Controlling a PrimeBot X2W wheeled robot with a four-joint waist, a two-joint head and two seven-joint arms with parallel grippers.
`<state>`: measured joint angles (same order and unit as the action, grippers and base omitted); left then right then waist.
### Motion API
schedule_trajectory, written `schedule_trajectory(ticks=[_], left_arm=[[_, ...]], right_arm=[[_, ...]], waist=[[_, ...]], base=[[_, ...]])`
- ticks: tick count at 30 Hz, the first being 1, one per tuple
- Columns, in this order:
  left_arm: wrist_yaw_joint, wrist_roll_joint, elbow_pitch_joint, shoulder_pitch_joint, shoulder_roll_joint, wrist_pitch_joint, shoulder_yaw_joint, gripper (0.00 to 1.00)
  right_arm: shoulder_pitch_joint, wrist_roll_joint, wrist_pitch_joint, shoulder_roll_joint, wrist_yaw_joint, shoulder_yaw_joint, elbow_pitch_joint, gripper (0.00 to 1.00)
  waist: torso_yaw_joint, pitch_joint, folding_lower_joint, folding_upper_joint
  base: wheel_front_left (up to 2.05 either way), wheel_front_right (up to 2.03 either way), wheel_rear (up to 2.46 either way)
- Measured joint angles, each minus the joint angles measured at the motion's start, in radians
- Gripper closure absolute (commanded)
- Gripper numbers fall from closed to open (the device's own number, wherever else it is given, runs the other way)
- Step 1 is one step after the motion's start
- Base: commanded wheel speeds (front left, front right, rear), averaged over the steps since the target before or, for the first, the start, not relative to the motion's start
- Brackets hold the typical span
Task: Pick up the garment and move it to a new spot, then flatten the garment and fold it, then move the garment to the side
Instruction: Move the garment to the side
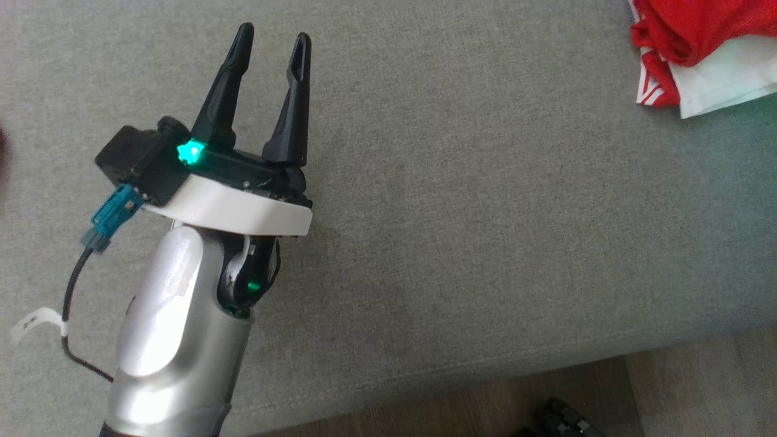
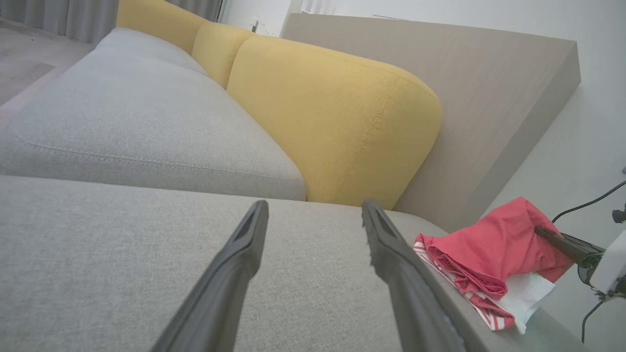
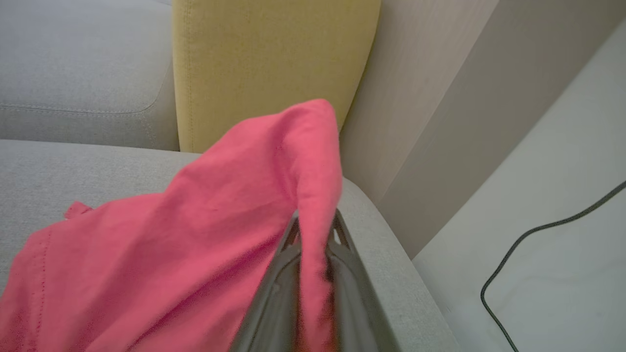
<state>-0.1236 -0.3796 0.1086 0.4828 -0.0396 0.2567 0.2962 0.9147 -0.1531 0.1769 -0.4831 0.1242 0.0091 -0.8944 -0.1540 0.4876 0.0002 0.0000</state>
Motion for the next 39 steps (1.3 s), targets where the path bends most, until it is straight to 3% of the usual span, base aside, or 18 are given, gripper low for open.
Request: schedule_trajectory(ticks=[6, 7, 8, 9, 17, 25, 33, 39], left_arm=[[-0.001, 0.000, 0.001, 0.000, 0.000, 0.000, -0.014, 0.00], [-0.001, 0.000, 0.001, 0.000, 0.000, 0.000, -0.019, 0.00], [-0.001, 0.000, 0.001, 0.000, 0.000, 0.000, -0.021, 0.00], [-0.001, 0.000, 0.001, 0.000, 0.000, 0.000, -0.024, 0.00], [-0.001, -0.012, 0.004, -0.006, 0.000, 0.000, -0.045, 0.00], [0.000, -0.063, 0.002, -0.064, 0.001, 0.000, -0.093, 0.00], [0.002, -0.047, -0.001, -0.198, 0.000, 0.000, -0.188, 0.00], [0.002, -0.054, -0.001, -0.275, -0.001, 0.000, -0.211, 0.00]], right_arm=[[0.021, 0.061, 0.017, 0.020, 0.000, -0.036, -0.027, 1.00], [0.021, 0.055, 0.020, 0.030, 0.000, -0.051, -0.029, 0.89], [0.021, 0.046, 0.022, 0.037, 0.000, -0.058, -0.034, 0.59], [0.021, 0.044, 0.023, 0.040, 0.000, -0.058, -0.037, 0.00], [0.022, 0.007, 0.036, 0.049, 0.000, -0.059, -0.026, 0.00], [0.002, -0.064, 0.062, 0.125, 0.000, 0.040, 0.153, 0.00], [-0.213, -0.076, 0.071, 0.240, 0.000, 0.102, 0.346, 0.00], [-0.383, -0.075, 0.074, 0.299, 0.000, 0.066, 0.438, 0.00]], waist=[[0.006, 0.024, -0.0001, 0.0000], [0.007, 0.025, -0.0001, 0.0000], [0.009, 0.025, -0.0001, 0.0000], [0.011, 0.025, -0.0002, 0.0000], [0.024, -0.005, -0.0001, 0.0000], [0.052, -0.092, -0.0002, 0.0000], [0.095, -0.206, -0.0002, 0.0000], [0.143, -0.277, -0.0003, 0.0000]], base=[[0.00, 0.00, 0.00], [0.00, 0.00, 0.00], [0.00, 0.00, 0.00], [0.00, 0.00, 0.00], [0.00, 0.00, 0.00], [0.00, 0.00, 0.00], [0.00, 0.00, 0.00], [0.00, 0.00, 0.00]])
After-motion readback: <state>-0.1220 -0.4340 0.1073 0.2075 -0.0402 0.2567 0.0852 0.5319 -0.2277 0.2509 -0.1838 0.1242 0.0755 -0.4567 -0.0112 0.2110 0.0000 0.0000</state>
